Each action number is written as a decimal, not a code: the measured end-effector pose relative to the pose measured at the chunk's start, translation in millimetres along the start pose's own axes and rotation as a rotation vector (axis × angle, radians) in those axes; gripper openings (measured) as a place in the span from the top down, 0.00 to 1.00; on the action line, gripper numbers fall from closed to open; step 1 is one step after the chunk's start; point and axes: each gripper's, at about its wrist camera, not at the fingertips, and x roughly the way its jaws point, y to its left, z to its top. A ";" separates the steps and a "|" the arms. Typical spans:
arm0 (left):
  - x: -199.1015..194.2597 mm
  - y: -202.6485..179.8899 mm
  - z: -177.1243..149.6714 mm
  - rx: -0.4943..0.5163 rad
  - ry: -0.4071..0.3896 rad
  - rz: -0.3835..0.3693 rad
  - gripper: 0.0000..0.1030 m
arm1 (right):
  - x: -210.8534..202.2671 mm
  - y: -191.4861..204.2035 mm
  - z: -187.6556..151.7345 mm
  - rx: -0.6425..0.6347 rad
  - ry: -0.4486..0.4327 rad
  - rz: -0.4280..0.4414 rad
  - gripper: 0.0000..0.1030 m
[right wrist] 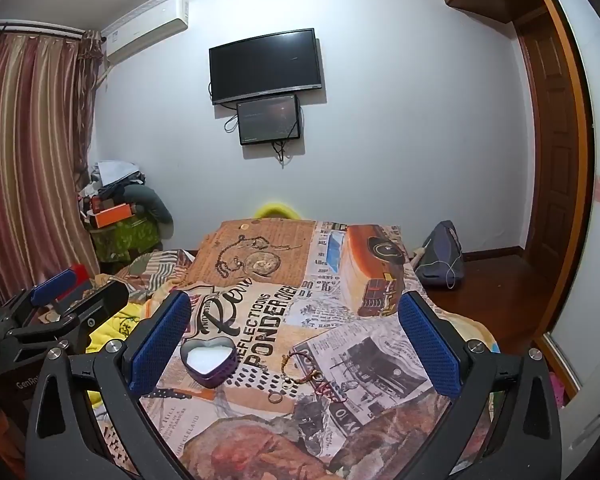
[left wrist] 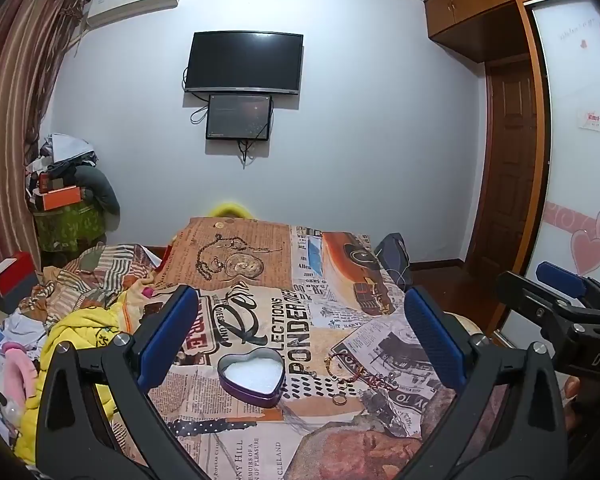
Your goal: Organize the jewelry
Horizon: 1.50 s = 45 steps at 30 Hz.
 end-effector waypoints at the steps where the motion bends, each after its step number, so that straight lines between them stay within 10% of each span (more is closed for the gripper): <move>1: 0.2 -0.2 -0.2 0.000 -0.001 0.000 0.00 | 0.3 0.7 0.2 0.000 0.000 0.001 0.00; 45: -11.2 7.5 2.6 -0.009 -0.007 0.009 0.00 | -1.3 9.5 -1.8 -0.015 -0.002 0.006 0.00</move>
